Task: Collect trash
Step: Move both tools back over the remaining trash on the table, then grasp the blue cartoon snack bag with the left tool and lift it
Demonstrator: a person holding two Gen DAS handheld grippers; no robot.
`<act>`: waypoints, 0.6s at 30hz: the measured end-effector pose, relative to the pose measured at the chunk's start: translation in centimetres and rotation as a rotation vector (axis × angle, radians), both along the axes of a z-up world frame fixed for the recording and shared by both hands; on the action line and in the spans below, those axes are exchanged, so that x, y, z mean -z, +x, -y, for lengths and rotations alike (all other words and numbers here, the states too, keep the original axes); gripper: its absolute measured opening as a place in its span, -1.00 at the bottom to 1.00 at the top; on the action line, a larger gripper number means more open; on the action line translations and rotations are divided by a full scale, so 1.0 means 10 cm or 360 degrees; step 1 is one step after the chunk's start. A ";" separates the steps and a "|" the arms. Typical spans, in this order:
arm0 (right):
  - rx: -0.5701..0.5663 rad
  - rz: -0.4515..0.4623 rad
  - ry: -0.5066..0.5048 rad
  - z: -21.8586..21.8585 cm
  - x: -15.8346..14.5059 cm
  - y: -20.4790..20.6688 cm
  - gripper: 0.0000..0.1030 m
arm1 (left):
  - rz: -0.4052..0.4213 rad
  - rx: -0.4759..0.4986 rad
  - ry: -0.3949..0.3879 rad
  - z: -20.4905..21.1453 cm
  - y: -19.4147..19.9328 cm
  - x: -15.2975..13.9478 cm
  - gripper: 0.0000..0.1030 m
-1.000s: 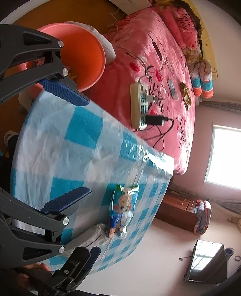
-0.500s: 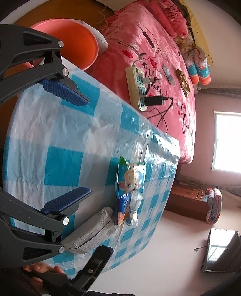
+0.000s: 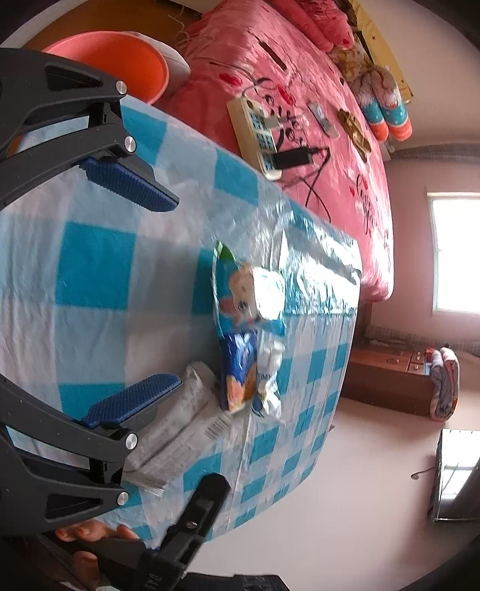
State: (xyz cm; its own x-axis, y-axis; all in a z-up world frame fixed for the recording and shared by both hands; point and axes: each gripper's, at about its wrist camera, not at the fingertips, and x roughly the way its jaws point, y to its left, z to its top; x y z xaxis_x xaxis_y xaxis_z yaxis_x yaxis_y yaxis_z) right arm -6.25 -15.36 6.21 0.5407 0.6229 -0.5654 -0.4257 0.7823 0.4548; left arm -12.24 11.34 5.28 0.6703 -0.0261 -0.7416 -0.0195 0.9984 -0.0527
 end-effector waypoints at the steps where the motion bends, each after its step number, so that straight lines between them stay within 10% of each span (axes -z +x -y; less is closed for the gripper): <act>1: -0.0020 -0.0032 0.0022 0.02 0.02 0.03 0.86 | -0.0008 0.0016 0.0000 0.03 0.05 -0.01 0.75; 18: -0.0222 -0.0224 0.0012 0.03 0.28 0.13 0.86 | -0.0226 -0.0032 -0.0115 0.08 1.01 0.09 0.75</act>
